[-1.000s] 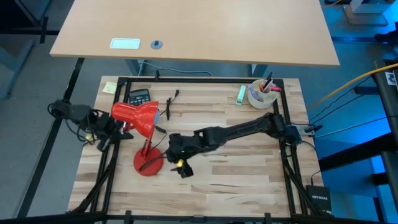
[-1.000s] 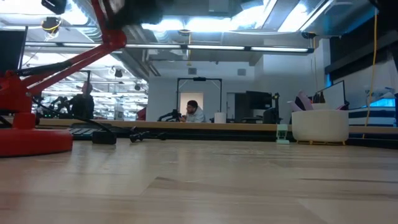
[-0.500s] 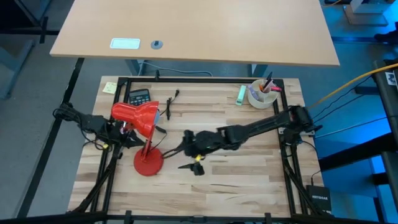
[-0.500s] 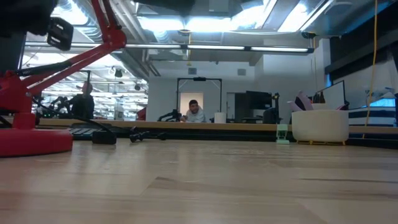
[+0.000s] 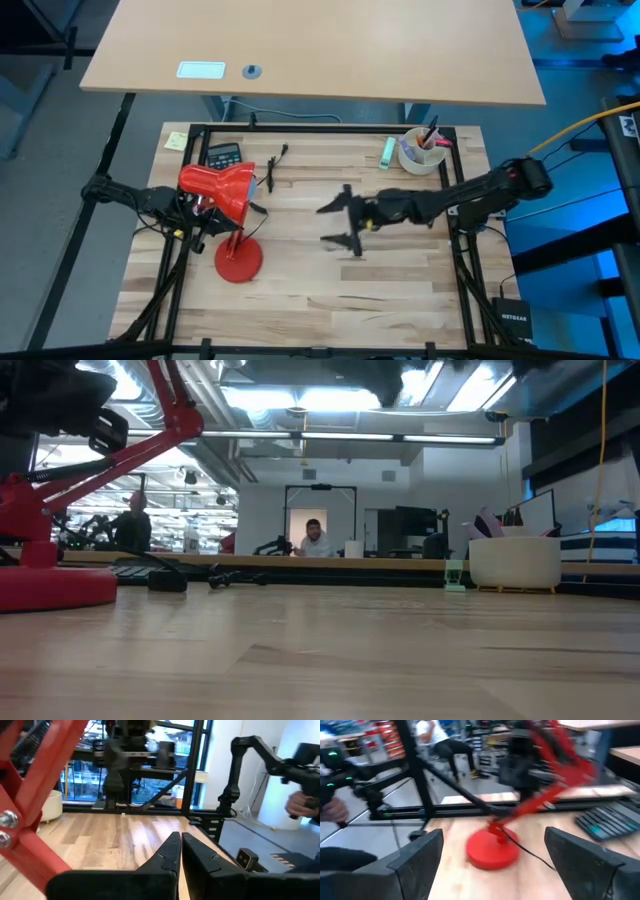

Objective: Screw lightbulb
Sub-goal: Return to Home Position

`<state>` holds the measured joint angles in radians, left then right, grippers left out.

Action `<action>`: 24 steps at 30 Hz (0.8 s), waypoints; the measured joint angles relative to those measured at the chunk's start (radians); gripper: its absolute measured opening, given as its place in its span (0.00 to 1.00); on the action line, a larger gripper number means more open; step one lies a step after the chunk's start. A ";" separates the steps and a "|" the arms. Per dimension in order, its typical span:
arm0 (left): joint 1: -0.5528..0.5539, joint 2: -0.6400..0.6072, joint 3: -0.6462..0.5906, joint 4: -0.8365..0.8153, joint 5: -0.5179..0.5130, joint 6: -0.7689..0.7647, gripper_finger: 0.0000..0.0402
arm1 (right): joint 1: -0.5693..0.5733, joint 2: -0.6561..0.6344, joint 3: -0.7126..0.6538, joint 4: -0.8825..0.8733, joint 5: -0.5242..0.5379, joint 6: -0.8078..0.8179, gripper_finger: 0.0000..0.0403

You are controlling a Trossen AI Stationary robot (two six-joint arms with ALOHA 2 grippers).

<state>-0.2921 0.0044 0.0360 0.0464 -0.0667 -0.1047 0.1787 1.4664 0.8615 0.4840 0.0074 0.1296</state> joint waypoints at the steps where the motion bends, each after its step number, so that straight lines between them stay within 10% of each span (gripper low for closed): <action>1: 0.004 0.000 0.000 -0.002 0.007 -0.001 0.01 | -0.013 -0.033 -0.039 0.006 0.002 0.012 0.88; 24: 0.027 0.000 -0.026 0.011 -0.007 -0.007 0.01 | -0.088 -0.811 -0.652 -0.015 0.176 -0.021 0.88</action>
<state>-0.2649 0.0044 0.0097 0.0576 -0.0738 -0.1114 0.0910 0.6556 0.2097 0.4690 0.1837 0.1088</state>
